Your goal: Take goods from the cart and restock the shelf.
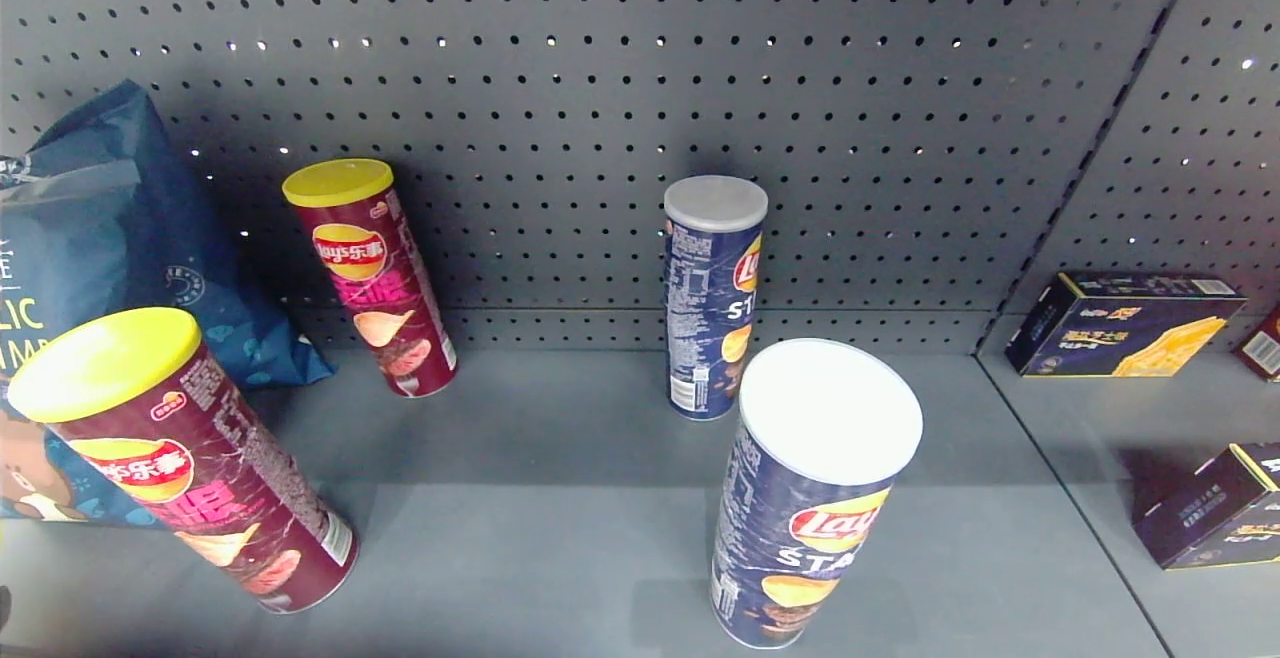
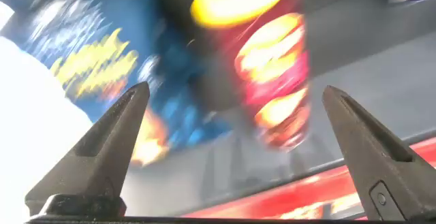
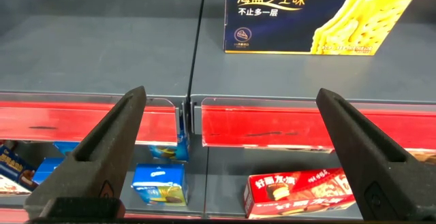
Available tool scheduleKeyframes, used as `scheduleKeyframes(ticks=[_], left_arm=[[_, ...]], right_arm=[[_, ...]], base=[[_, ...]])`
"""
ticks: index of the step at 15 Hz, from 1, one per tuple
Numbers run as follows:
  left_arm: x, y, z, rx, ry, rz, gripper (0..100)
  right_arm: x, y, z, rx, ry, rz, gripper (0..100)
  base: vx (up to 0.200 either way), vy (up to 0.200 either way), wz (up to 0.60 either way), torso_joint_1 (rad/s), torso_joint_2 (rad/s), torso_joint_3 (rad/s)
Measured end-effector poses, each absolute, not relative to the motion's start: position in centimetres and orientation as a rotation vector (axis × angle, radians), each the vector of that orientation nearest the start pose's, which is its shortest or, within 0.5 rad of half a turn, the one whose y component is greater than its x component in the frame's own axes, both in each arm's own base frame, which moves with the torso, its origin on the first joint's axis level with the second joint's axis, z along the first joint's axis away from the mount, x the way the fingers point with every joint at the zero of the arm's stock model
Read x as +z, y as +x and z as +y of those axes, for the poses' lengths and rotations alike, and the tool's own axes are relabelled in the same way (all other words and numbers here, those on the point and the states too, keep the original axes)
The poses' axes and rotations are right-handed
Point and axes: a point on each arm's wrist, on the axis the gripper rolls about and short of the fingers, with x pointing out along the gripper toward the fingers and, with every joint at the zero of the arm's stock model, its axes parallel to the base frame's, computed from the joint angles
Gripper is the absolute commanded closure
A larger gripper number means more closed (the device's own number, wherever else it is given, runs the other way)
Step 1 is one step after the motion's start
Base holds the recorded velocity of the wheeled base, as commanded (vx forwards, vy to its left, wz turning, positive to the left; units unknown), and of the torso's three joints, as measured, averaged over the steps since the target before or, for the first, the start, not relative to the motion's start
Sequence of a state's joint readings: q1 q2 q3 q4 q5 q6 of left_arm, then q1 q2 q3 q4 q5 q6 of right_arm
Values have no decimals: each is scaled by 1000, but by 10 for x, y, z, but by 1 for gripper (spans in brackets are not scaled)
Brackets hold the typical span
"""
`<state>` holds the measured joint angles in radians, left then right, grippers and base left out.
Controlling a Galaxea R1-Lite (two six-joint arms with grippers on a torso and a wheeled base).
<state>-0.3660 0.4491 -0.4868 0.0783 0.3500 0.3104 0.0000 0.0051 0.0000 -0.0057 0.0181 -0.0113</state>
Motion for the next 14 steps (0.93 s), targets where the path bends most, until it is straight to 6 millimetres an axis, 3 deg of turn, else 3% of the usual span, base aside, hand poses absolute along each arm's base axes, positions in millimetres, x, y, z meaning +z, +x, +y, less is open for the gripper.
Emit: scheduleKeyframes(ticks=[3,7,12,14], left_arm=[[164,5,7,103,250,158,0],[111,-11,10,117,175,148,0],[85,-17,1,-307,93,75,0],[79,-16,1,-332,97,83,0]], right_arm=[[76,-22,0,18,-11,-1,0],[76,-22,0,18,-12,-1,0],[76,-22,0,19,-12,-1,0],[76,-22,0,19,-12,-1,0]], base=[[0,0,0,0,0,0],[0,0,0,0,0,0],[0,0,0,0,0,0],[0,0,0,0,0,0]])
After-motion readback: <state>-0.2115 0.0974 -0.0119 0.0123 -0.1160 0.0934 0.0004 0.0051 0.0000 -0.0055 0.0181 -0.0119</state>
